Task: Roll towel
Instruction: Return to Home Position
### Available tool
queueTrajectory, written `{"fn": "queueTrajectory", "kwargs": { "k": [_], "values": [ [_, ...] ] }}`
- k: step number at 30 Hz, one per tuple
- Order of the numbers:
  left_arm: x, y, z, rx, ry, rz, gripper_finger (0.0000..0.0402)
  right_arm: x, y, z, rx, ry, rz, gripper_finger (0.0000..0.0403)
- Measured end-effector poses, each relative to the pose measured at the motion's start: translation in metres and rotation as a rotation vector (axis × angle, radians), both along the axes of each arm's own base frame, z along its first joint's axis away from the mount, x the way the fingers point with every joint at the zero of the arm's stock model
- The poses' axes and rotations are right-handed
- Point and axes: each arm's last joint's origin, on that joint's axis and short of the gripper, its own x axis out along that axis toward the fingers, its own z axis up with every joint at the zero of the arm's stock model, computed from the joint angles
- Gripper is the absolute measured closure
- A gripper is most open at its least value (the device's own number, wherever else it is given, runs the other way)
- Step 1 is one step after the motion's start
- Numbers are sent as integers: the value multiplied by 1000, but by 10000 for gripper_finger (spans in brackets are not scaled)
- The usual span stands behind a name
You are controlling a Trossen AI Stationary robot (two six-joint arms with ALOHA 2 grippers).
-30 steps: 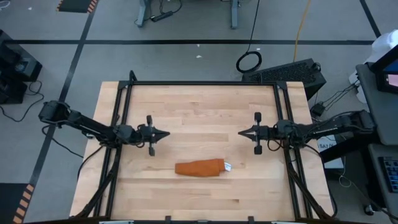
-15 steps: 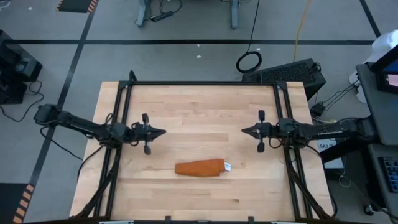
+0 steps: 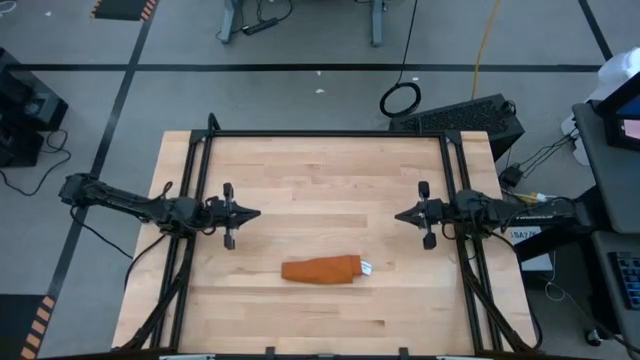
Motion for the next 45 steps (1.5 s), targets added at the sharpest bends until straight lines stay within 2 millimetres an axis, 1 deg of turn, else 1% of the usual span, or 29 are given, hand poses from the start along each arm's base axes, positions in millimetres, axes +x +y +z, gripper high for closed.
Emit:
{"fn": "queueTrajectory", "kwargs": {
  "k": [3, 7, 12, 15, 19, 25, 33, 39, 45],
  "values": [
    [-4, -1, 3, -6, -24, -13, 398, -4, 0, 0, -8, 0, 1, 403],
    [-9, -1, 6, -7, -54, -26, 398, -7, 0, 4, -35, -58, 7, 403],
    [-14, 1, 12, 64, -114, -42, 399, -9, 0, 7, -72, -87, 8, 403],
    [-16, 5, 11, 76, -107, -12, 400, -9, 0, 7, -91, -90, 10, 403],
    [-18, 8, 6, 48, -61, 1, 401, -9, 0, 10, -112, -117, 10, 403],
    [-27, 9, 7, 34, -92, -4, 401, -11, 0, 12, -131, -153, 8, 403],
    [-28, 7, 8, -37, -61, -16, 401, -13, 0, 13, -127, -160, 7, 403],
    [-28, 6, 8, -69, -59, -25, 401, -13, 1, 13, -72, -160, 9, 403],
    [-29, 3, 8, -91, -58, -51, 401, -13, 1, 13, -57, -163, 26, 403]
  ]
}}
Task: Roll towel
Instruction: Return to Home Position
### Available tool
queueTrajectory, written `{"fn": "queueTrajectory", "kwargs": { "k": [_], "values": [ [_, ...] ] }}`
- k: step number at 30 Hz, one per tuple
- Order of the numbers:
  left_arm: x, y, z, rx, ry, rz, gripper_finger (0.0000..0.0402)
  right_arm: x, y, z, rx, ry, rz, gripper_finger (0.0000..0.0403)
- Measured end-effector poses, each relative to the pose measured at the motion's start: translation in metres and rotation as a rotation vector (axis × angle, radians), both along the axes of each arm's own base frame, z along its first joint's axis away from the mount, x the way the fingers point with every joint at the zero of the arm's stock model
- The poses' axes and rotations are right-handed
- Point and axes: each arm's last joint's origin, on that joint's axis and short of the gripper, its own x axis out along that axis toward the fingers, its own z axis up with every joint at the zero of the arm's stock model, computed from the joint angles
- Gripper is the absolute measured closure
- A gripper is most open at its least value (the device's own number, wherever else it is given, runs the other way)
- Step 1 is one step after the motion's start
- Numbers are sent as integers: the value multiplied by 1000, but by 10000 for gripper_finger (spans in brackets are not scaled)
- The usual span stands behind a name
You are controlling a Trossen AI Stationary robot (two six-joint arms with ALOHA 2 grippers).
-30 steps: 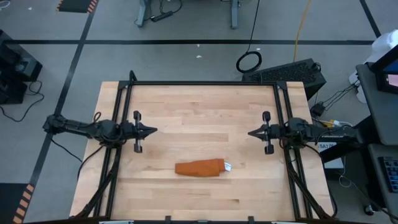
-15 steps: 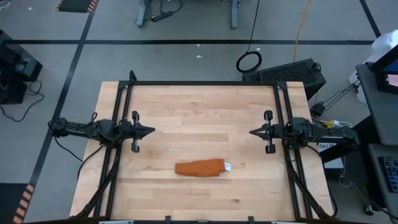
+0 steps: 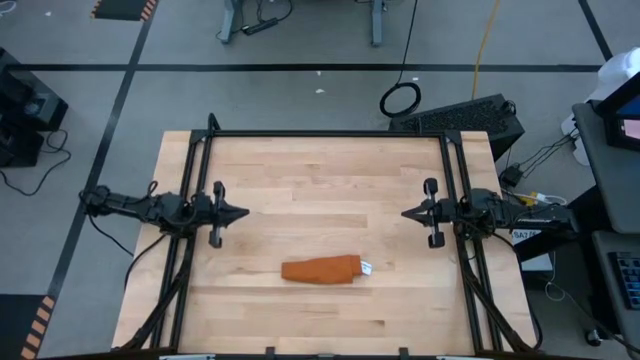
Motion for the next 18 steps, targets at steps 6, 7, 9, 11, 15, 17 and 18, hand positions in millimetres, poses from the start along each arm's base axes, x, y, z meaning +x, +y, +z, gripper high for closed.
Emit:
{"fn": "queueTrajectory", "kwargs": {
  "k": [6, 7, 9, 11, 15, 17, 18],
  "values": [
    [-1, -3, 0, -1, -4, 6, 401, 0, 0, 0, 21, 1, 3, 403],
    [-1, -4, 1, 2, -4, 12, 401, 0, 0, 0, 24, 1, 3, 403],
    [-1, -4, 1, 5, -4, 13, 401, 0, 0, 0, 22, 1, 1, 403],
    [-1, -4, 1, 5, -4, 12, 401, 0, 0, 0, 15, 1, 1, 403],
    [-1, -4, 1, 10, -4, 13, 401, 0, 0, 0, 10, 1, 0, 403],
    [-1, -4, 1, 24, -4, 13, 401, 0, 0, 0, 16, 2, 1, 403],
    [-1, -4, 1, 25, -4, 13, 400, 0, 0, 0, 16, 2, 1, 403]
  ]
}}
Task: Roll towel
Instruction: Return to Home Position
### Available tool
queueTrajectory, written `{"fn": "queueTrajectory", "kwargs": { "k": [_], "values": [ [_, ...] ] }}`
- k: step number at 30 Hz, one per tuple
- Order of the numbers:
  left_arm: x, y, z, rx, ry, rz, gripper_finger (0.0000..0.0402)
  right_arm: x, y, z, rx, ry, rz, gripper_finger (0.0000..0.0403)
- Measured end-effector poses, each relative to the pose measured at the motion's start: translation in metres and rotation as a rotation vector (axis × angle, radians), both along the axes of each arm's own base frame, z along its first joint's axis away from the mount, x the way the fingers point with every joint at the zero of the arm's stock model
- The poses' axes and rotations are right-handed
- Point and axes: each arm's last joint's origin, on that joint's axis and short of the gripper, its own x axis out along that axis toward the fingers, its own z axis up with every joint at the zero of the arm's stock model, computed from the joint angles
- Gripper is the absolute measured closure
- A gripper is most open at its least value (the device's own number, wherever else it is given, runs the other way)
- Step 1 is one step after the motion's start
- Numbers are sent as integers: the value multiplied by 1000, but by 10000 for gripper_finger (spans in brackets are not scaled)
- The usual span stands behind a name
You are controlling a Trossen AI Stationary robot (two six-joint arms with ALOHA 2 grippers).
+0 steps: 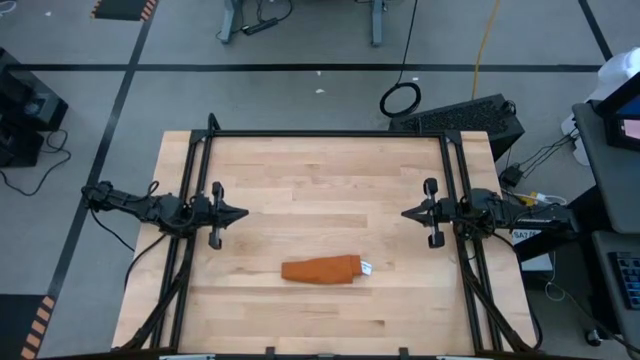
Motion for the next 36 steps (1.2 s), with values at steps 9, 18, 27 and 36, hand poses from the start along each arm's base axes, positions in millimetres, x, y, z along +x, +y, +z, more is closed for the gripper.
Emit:
{"fn": "queueTrajectory", "kwargs": {
  "k": [9, 18, 27, 36],
  "values": [
    [0, 0, 0, 33, 2, 2, 387, 0, 0, 0, 63, 3, 6, 403],
    [0, 0, 0, 1, 0, -5, 385, 0, 4, 0, 73, 6, 50, 403],
    [0, 0, 0, 28, 1, -2, 385, 0, 6, 0, 71, 6, 59, 403],
    [0, 0, 0, 28, 1, 0, 384, 0, 6, 0, 78, 7, 59, 403]
  ]
}}
